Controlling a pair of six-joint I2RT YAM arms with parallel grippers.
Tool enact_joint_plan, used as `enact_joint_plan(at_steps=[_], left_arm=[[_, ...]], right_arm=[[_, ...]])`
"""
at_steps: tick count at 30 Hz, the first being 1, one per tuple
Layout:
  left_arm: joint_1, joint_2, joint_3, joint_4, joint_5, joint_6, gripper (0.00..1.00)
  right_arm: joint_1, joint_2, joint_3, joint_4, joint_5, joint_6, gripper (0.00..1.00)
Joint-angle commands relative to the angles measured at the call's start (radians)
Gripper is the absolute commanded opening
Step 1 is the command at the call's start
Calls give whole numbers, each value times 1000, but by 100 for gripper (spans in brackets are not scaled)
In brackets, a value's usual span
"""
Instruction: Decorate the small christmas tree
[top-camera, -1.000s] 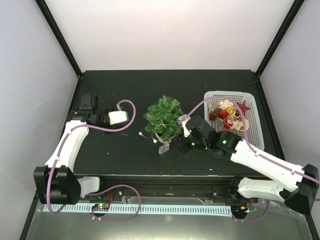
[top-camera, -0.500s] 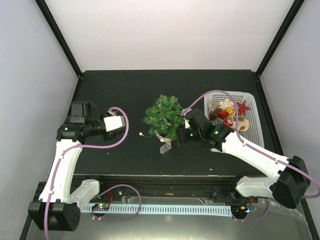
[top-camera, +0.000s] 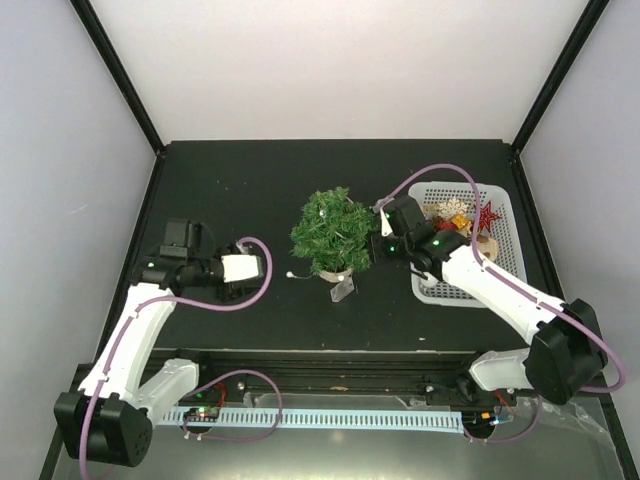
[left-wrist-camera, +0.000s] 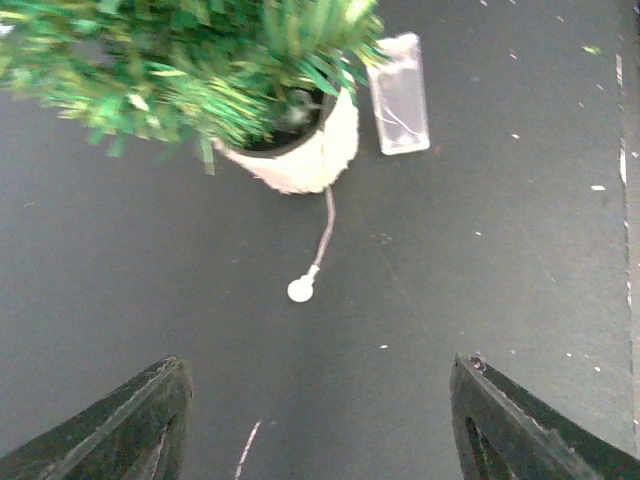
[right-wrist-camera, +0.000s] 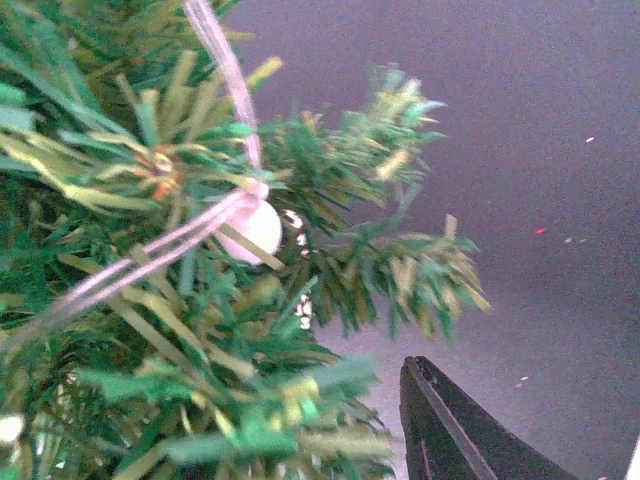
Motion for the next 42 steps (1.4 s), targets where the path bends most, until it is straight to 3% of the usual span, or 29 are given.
enact_joint_plan(at_steps=[1,4,5,6,8,13,18,24,28,31,42], left_arm=[[-103,8,-63,99,-115,34,71],[-179,15,-135,255,-192,-12,72],[-198,12,-161,318,-219,-50,76],[-211,8,-186,383,-235,-85,95],[-229,1,-226,477,-243,-132,99],[-283,55,-237,634,-295,-282,99],[-302,154,-107,546,-190,-431,99],[-405,189,-56,546,-153,-596,89],[-505,188,-85,614,-252,-757,80],[-553,186,-120,640,-307,-801,80],[-572,199,-220,772,-502,-987,85]], right_arm=[[-50,-1,49,-1,-5,-69,44],[-64,-24,48,6,-33,-65,49],[-64,-36,45,7,-36,-60,50],[-64,-50,42,5,-35,-55,51],[-64,-79,37,-9,-30,-47,52],[-64,-174,13,-33,-27,-16,54],[-63,-250,-9,-36,-19,15,55],[-64,-262,-7,-49,-5,23,55],[-64,-268,3,-53,6,24,55],[-64,-265,14,-62,7,27,55],[-63,-248,3,-50,11,42,55]])
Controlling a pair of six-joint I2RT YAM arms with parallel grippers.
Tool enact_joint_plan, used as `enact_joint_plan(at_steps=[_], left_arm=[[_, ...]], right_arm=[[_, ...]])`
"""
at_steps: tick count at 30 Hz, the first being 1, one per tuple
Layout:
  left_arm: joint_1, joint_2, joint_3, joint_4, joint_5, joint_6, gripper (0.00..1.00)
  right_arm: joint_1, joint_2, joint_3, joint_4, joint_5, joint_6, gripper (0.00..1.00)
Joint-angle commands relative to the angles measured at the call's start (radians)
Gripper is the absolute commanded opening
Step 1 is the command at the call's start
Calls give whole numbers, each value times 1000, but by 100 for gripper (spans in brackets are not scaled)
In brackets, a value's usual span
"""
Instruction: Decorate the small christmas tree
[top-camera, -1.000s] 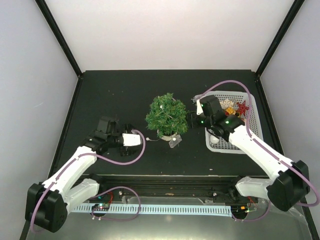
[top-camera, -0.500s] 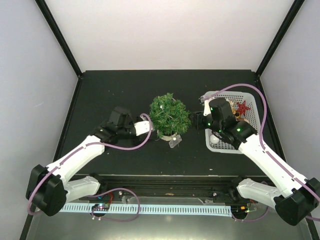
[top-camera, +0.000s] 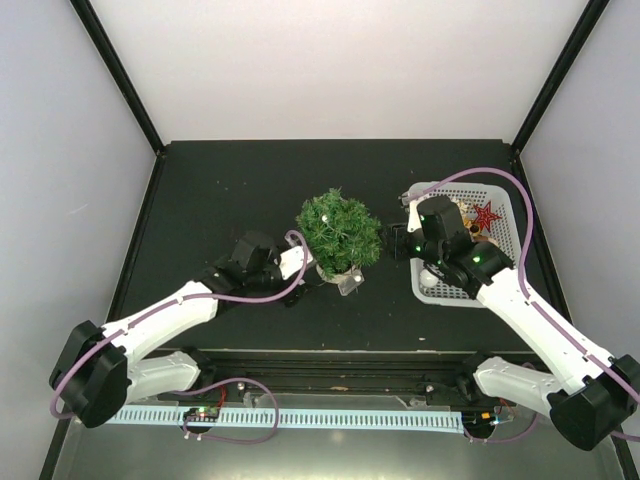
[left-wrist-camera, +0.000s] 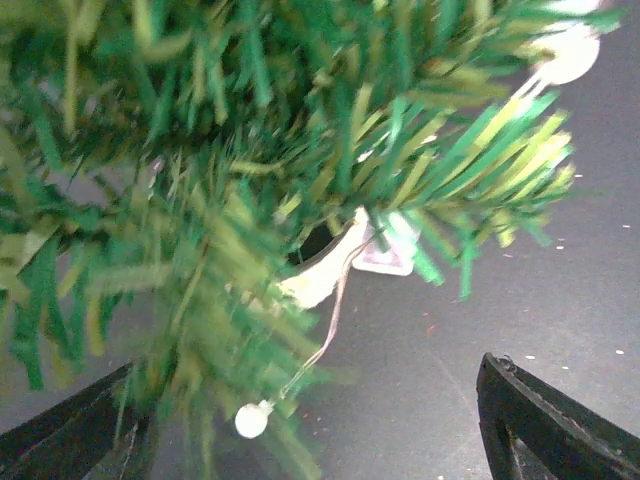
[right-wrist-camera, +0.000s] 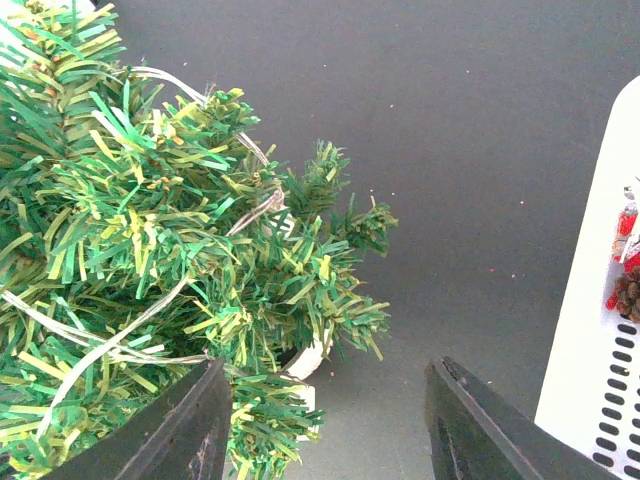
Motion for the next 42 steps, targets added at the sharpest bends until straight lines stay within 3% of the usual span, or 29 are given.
enact_joint_plan(at_steps=[1,7,20,33,42], left_arm=[[-9,9,-30,97,-140,-103,86],[-33,31,-48,138,-244,-194,82],[-177,146,-82,223,-266,-256,73],[-181,207,-122,309,-287,-269,65],[-195,291,-82,317,-309,-286,45]], right_arm=[[-3,10,-1,14,11,19,55],[-3,16,-1,15,13,29,55],[-3,20,22,18,0,64,55],[21,-67,-169,157,-68,162,54],[44,-85,-151,148,-39,165,54]])
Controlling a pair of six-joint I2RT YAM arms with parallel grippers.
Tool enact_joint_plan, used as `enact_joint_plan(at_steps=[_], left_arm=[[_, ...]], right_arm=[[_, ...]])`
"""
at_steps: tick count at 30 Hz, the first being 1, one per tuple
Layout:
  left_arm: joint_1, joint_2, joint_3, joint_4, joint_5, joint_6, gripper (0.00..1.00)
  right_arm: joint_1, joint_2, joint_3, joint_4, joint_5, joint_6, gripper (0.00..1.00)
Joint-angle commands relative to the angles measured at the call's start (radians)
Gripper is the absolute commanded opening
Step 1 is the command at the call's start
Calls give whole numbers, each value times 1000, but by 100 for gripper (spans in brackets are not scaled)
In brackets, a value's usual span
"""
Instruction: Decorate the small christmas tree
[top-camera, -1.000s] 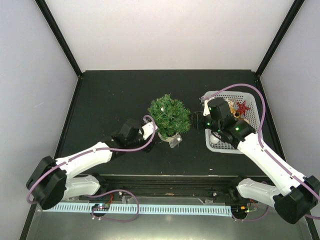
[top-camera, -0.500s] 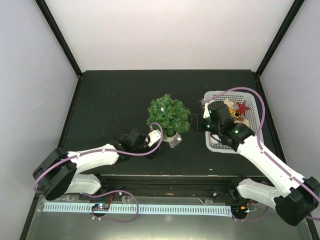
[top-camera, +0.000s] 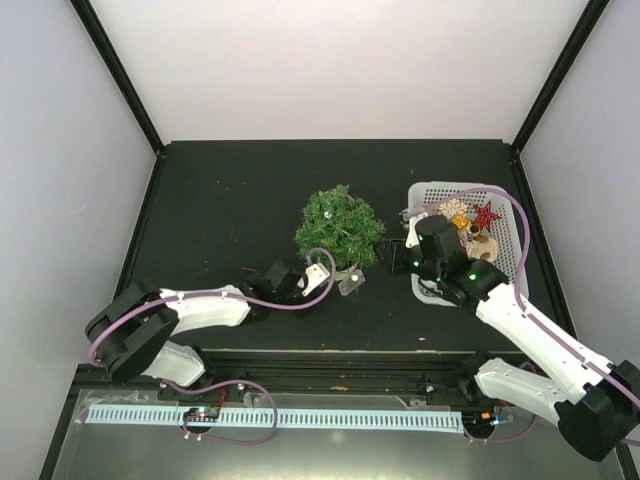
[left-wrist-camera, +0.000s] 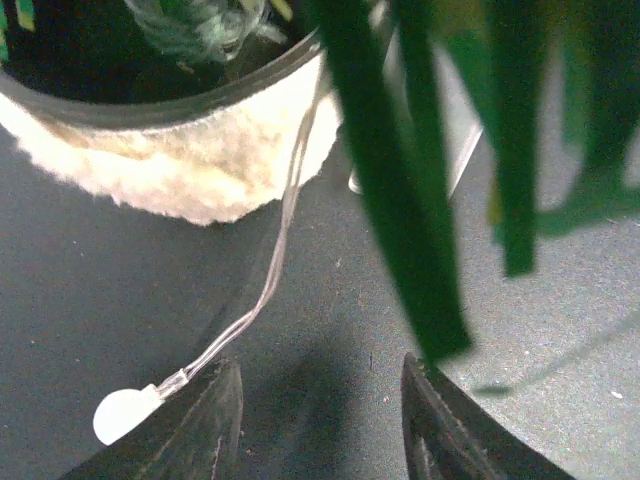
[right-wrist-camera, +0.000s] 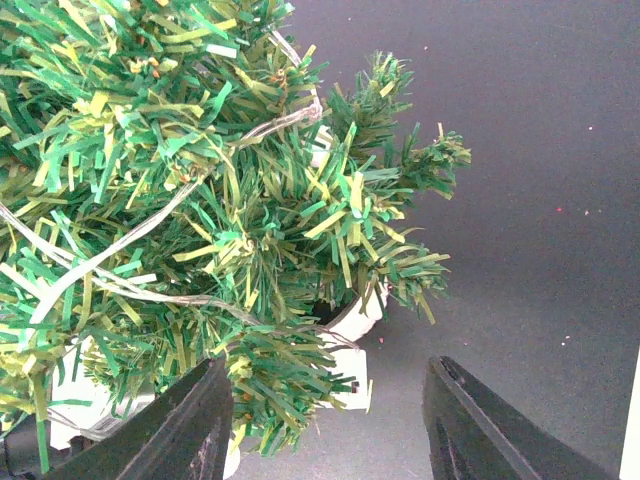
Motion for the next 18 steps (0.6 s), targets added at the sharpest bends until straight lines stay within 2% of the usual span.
enact_joint_plan(at_steps=[1,4,6,8,12,18], left_arm=[[-8,12,36,24,-31,-17,41],[-9,-50,4,39,-39,-7,38],[-7,-101,-18,39,-35,9,45],[-3,-144,-22,12,-19,35,53],[23,-195,-19,-45,68,67,61],[30,-246,62,-171,189,163,71]], right_arm=[[5,-19,32,16,16,9,54],[5,-31,32,0,23,3,54],[9,-52,23,-10,21,-2,54],[72,-81,15,-24,80,-22,54],[244,-89,13,-94,252,2,54],[379,-167,-55,-119,352,122,54]])
